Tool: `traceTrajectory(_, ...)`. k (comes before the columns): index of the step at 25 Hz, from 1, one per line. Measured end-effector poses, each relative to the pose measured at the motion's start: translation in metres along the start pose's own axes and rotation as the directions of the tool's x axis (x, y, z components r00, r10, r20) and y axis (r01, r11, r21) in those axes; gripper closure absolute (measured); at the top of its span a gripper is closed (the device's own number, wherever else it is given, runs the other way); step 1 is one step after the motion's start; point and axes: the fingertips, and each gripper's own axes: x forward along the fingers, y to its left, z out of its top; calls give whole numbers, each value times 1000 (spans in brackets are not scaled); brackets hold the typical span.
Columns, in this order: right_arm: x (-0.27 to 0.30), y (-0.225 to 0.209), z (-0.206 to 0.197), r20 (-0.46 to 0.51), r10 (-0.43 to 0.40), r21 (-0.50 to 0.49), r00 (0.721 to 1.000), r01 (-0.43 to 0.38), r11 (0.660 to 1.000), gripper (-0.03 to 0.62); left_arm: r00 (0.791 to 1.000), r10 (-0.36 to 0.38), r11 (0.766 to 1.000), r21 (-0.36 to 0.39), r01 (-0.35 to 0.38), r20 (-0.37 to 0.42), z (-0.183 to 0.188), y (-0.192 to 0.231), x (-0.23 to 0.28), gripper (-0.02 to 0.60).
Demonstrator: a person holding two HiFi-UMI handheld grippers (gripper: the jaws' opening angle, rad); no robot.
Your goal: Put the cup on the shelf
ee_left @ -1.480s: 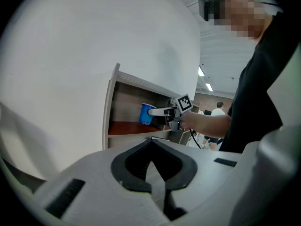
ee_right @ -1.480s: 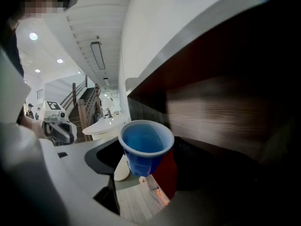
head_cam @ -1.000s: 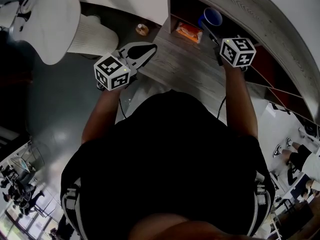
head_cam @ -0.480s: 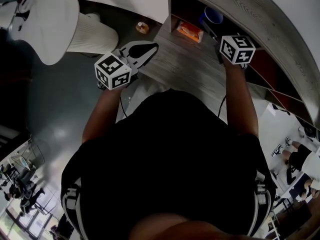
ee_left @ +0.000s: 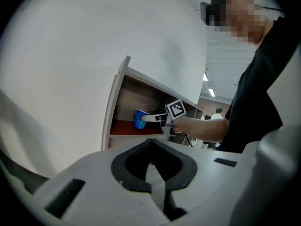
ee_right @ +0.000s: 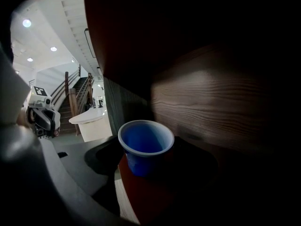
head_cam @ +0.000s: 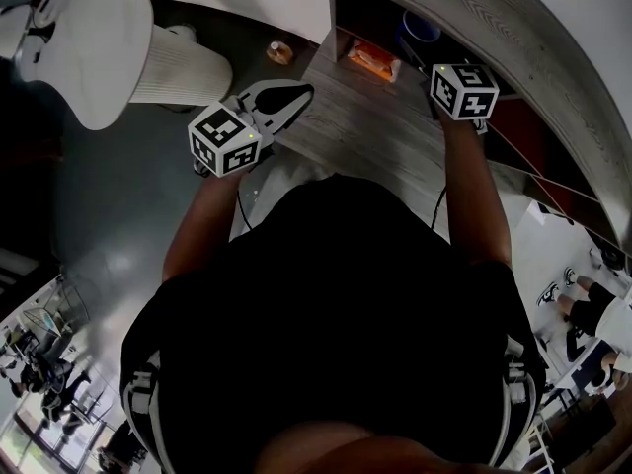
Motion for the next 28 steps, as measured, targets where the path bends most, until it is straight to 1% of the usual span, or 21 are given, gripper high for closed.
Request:
traceTrajectory(13,7,-6,-8,-7,-39,-15,999,39,999,263,1000,-13,1000,-1,13,-3,-2,-4,4,565)
traceTrajectory(16,9,-5,-13,-27,-44,-18,999,44,999,263,1000,-14,1000,-3,14,-4,-4,-5,3,565)
traceTrajectory(24,7,-7,-25,-50,-57,-2,997,57,998,263,1000,-15,1000,-4,15,-1,-5,-6,1,565)
traceTrajectory(28,6,-7,-25,-46,-58,0,997,58,998,263,1000,-20,1000,-4,20,-1,-6,-8,1,565)
